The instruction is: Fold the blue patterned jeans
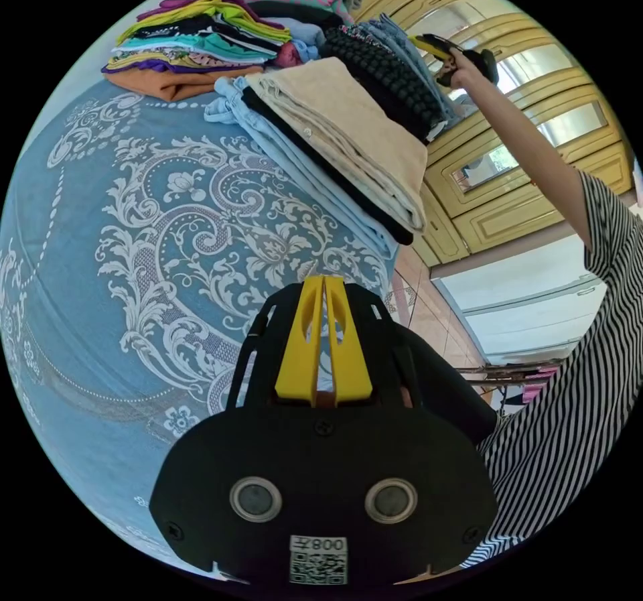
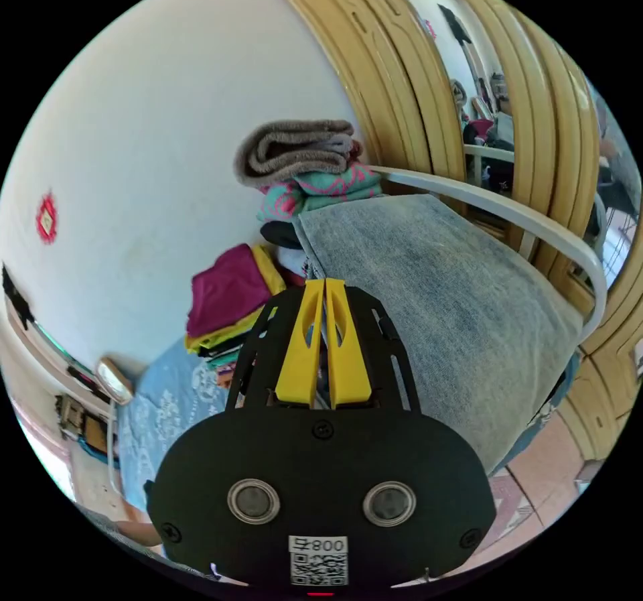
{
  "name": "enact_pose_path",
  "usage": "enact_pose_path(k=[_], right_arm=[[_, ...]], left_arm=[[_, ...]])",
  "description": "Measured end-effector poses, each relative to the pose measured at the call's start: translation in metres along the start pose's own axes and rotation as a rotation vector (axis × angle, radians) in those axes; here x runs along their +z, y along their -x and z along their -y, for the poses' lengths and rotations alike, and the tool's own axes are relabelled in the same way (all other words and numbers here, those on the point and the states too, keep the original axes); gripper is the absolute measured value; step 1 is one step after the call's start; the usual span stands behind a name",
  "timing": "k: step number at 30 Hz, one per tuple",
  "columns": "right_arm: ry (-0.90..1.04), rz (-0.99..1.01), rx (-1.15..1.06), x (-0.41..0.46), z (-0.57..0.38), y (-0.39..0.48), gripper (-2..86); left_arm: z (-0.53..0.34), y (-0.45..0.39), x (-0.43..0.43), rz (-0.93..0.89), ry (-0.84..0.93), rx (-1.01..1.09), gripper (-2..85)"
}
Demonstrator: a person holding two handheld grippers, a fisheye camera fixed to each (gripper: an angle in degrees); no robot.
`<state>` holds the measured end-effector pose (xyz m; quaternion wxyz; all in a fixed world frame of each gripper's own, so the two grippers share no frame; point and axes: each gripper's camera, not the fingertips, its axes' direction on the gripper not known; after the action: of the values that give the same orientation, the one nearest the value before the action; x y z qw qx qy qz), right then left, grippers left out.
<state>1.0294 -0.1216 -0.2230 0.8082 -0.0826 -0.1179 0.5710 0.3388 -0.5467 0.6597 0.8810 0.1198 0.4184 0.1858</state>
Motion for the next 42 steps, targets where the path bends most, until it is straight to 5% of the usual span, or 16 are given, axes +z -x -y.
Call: enact_pose_path(k=[11,24,32,36,42], right_arm=[[-0.195,0.441,0.093,-0.101,-0.06,-0.012,-0.3],[-0.201,0.983,-0.156,-0.125,-0.108,0.175,-0.8],[0.045,1.115,-0.387,-0.073,-0.21,0.373,-0.6],[0.137,1.355,-0.337,-0.029,-0.271,0.402,-0.5],[0.295,1.318,-0.445,0.021,-0.363,0.436,-0.4]], left_arm=[[-0.042,-0.069,-0.177,-0.081,-0.187,-0.01,0.1],[-0.166,-0.15,-0.442,-0.101,-0.509,-0.05,0.2],[-0.296,-0.171,-0.6,-0.036,-0.727,-0.17,0.3],[-0.376,-0.174,-0.662,-0.004,-0.759,-0.278,0.8],[-0.501,-0.175,-0.747,0.026,-0.879,-0.464,4.4]])
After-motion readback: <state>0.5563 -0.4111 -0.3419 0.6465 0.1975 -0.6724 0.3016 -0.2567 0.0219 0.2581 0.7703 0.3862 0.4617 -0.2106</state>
